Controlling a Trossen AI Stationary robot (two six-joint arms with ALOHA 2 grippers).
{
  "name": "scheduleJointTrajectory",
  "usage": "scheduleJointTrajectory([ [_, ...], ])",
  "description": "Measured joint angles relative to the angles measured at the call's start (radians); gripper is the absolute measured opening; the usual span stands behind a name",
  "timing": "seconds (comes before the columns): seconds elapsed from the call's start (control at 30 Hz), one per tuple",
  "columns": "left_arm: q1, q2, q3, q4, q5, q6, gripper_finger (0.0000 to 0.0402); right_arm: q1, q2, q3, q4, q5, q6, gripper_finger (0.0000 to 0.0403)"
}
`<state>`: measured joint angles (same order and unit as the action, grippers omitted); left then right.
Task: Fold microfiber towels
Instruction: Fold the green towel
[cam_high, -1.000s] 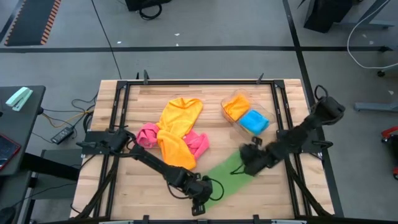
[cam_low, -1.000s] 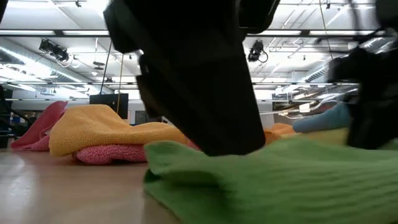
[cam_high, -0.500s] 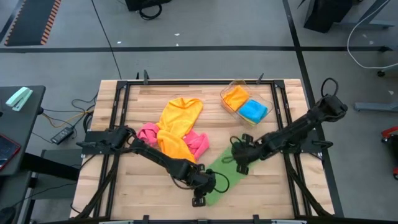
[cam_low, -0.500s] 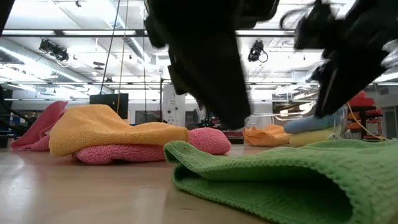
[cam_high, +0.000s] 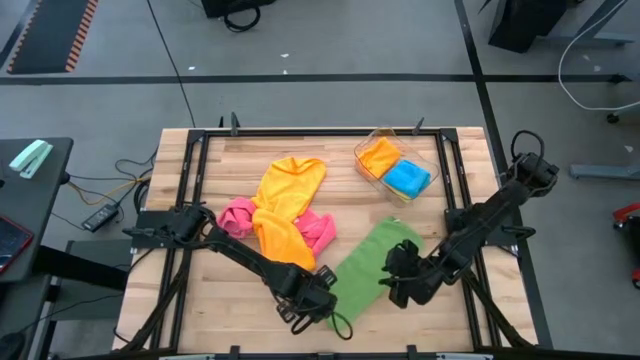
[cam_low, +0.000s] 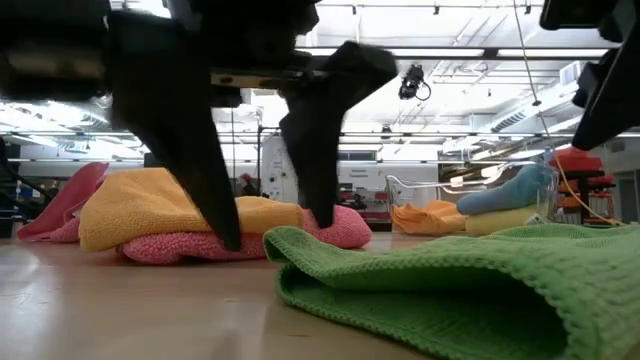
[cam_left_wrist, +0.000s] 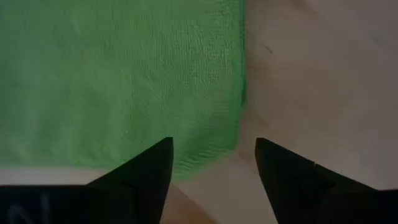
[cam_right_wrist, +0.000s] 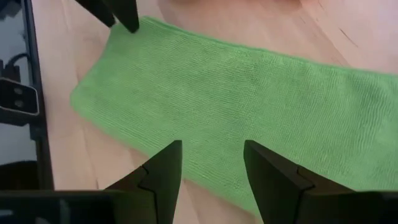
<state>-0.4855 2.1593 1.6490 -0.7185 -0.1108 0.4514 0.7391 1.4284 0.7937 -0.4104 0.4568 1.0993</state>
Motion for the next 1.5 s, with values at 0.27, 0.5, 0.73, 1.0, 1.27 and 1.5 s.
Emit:
scheduleJointTrajectory([
  [0.27,0.022,0.000,-0.061,0.081,-0.003,0.190,0.0220,0.017,0.000,0.000,0.000,0.018,0.099,0.0181],
  [0.5,0.023,0.000,-0.073,0.119,0.063,0.274,0.0165,0.017,0.000,0.000,0.042,0.018,0.109,0.0181],
  [0.73,0.018,0.034,-0.068,0.155,0.132,0.297,0.0113,0.024,0.000,0.000,0.136,0.018,0.109,0.0181],
  [1.0,0.021,0.032,-0.063,0.123,0.146,0.125,0.0013,0.088,0.000,0.000,0.227,0.017,0.102,0.0181],
  [1.27,0.134,-0.013,0.023,0.072,0.397,-0.271,0.0010,0.176,0.005,0.000,0.253,0.030,0.036,0.0181],
  [1.5,0.222,-0.013,0.108,0.064,0.498,-0.500,0.0007,0.156,0.078,0.040,0.290,0.077,0.009,0.0181],
])
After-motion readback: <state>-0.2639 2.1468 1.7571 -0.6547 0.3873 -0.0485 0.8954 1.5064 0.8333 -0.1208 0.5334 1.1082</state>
